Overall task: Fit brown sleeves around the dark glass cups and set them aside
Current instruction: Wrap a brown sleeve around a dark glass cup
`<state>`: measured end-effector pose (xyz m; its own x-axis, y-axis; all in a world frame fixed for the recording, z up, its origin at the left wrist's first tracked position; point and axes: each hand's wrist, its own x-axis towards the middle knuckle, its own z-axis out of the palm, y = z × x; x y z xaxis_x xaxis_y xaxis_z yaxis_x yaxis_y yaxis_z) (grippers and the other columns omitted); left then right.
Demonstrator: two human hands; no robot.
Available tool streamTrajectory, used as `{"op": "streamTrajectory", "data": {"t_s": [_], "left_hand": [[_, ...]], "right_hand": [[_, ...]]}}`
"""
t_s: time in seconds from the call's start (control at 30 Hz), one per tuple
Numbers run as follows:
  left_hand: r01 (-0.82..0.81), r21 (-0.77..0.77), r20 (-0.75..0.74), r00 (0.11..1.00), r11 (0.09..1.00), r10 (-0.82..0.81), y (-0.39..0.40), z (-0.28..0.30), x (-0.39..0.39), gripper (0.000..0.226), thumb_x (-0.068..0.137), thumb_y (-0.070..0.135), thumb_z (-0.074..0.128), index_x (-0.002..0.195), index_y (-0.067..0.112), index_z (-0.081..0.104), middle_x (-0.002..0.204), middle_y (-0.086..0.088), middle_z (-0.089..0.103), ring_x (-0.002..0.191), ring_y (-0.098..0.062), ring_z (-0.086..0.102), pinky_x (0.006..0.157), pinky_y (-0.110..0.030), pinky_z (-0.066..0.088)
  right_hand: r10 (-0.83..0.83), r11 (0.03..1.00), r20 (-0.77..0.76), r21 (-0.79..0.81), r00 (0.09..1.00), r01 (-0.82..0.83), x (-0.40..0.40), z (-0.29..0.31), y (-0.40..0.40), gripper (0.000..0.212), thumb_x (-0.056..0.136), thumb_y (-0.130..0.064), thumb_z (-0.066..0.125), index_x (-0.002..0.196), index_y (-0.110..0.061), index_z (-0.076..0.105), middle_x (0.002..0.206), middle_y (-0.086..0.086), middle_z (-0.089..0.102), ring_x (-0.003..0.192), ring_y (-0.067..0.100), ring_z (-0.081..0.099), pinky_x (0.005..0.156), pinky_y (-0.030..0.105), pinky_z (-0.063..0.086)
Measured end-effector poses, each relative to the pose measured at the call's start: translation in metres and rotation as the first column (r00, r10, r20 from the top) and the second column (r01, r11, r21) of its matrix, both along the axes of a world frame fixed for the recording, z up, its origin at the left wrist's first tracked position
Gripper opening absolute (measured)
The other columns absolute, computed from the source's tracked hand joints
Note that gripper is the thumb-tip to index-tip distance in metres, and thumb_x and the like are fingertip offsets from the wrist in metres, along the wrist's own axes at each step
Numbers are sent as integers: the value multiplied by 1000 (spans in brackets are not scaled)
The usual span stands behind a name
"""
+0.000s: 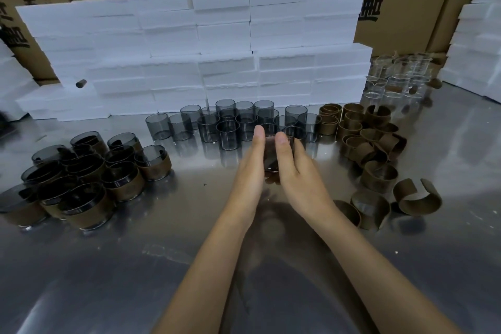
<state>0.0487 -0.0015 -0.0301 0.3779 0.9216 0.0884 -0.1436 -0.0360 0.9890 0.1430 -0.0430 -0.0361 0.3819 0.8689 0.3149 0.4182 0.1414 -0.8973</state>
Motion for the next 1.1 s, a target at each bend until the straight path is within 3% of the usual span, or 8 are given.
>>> {"op": "streamTrajectory", "data": {"t_s": [0.17, 0.23, 0.4, 0.53, 0.67, 0.87, 0.97, 1.1], "left_hand": [[-212, 41, -38, 976, 976, 213, -2, 1, 3, 67, 85, 85, 40, 107, 25, 60, 106, -2, 68, 100, -22, 68, 94, -41, 56], [-242, 26, -5, 970, 970, 242, -2, 3, 2, 58, 94, 71, 44, 104, 17, 61, 92, -6, 68, 85, -23, 66, 82, -41, 55], [-280, 32, 17, 960, 959, 280, 0, 2, 0, 47, 105, 51, 46, 86, 17, 73, 73, 3, 73, 74, -14, 69, 81, -36, 57], [-314, -52, 54, 947, 948, 317, 4, 4, -4, 42, 106, 44, 49, 84, 18, 73, 69, 6, 74, 67, -5, 68, 64, -18, 55], [-416, 47, 56, 909, 908, 413, 2, 6, -5, 30, 108, 30, 50, 83, 19, 63, 73, 9, 63, 57, 7, 56, 56, -10, 43], [-405, 216, 4, 910, 888, 414, -4, 8, -6, 51, 107, 39, 49, 64, 14, 59, 65, 6, 64, 74, -12, 60, 73, -35, 48], [-340, 200, -15, 937, 919, 350, -13, 13, -6, 58, 95, 64, 45, 76, 16, 73, 90, -7, 74, 110, -28, 65, 97, -48, 52], [-278, 235, -95, 947, 932, 306, -15, 17, -1, 51, 89, 72, 44, 64, 34, 68, 88, -3, 67, 114, -37, 60, 104, -57, 46]], "right_hand": [[-73, 996, 36, 47, 997, 71, 1, -3, 1, 71, 92, -76, 14, 101, -25, 62, 76, -4, 71, 74, 3, 70, 75, 36, 56], [-78, 995, -10, 58, 997, 78, 1, -5, 2, 69, 99, -66, 17, 103, -18, 66, 75, 1, 73, 68, 10, 73, 73, 44, 61], [-113, 990, -31, 82, 993, 115, 5, -7, 4, 48, 110, -45, 29, 101, -16, 66, 80, 4, 74, 67, 18, 74, 64, 43, 62], [32, 999, -334, 11, 942, -30, 3, 2, 4, 42, 102, -55, 48, 104, -18, 67, 84, 10, 77, 65, 22, 76, 54, 24, 55], [232, 944, -602, -50, 764, -326, 1, 9, 6, 78, 74, -80, 61, 125, -20, 67, 107, 8, 78, 93, 25, 77, 75, 34, 59], [313, 918, -635, 13, 706, -396, 1, 10, 3, 57, 79, -69, 71, 112, -23, 76, 113, 10, 77, 105, 23, 74, 91, 37, 59], [259, 948, -599, 9, 758, -318, -5, 11, 0, 69, 75, -73, 67, 118, -20, 73, 109, 7, 78, 102, 22, 75, 89, 39, 60], [178, 982, -456, 29, 872, -185, -6, 10, 0, 75, 80, -80, 48, 117, -19, 72, 101, 2, 80, 93, 13, 77, 76, 28, 62]]}}
